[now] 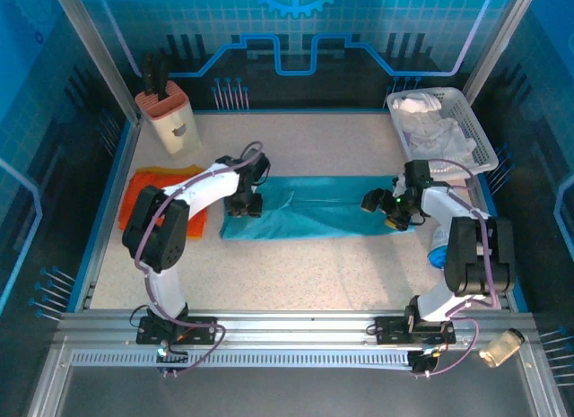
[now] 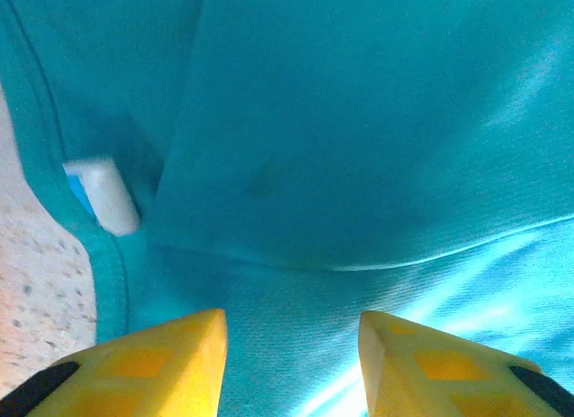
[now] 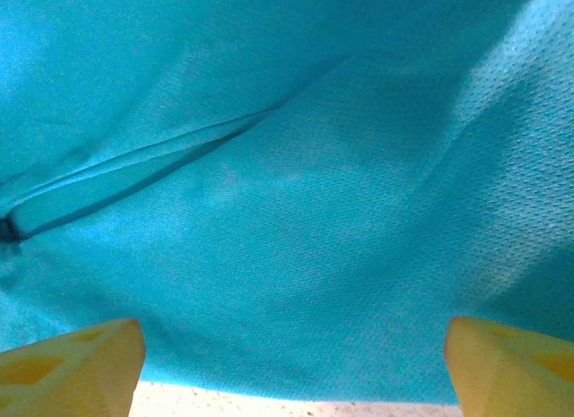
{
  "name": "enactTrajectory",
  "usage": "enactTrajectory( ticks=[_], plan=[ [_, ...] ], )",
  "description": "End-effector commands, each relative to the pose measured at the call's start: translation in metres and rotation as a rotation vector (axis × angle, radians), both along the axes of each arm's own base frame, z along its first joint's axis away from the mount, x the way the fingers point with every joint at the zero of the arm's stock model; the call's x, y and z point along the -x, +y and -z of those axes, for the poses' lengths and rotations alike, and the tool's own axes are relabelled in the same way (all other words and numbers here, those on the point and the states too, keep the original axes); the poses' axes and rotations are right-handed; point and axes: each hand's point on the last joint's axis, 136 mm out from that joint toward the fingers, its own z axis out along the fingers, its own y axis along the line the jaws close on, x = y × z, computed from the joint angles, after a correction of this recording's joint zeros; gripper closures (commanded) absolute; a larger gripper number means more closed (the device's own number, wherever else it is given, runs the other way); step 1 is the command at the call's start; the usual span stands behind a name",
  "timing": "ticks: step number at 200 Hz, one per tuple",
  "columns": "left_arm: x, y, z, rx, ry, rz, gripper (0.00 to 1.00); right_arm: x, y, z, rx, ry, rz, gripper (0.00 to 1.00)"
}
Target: Fold and stack the t-shirts
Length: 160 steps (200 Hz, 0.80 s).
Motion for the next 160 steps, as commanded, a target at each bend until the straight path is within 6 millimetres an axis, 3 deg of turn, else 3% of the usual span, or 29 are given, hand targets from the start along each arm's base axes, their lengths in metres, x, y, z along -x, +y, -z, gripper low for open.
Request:
enactTrajectory(
  ticks=[1,42,71,96,126,151,160],
  plan=[
    [0.002,-0.01,0.005,0.114,-0.038,-0.068,0.57,0.002,0.0,0.011,0.023,0.048,0.008,0.12],
    [0.028,0.015,0.034,0.084,0.037,-0.145,0.6,0.019,-0.016,0.025,0.055,0.132,0.063,0.11],
    [0.035,0.029,0.032,0.094,0.033,-0.214,0.6,0.032,-0.034,0.036,0.012,0.175,0.163,0.12],
    [0.035,0.038,0.03,0.101,0.018,-0.247,0.6,0.034,-0.038,0.033,-0.016,0.16,0.2,0.13],
    [0.023,0.027,0.02,0.139,0.006,-0.178,0.62,0.024,-0.023,0.008,-0.101,0.086,0.173,0.11],
    [0.007,0.022,-0.006,0.134,-0.027,-0.147,0.62,0.017,-0.014,-0.017,-0.081,0.045,0.118,0.09],
    [0.003,0.019,-0.018,0.143,-0.044,-0.145,0.61,0.006,-0.014,-0.033,-0.042,-0.003,0.095,0.09]
  ],
)
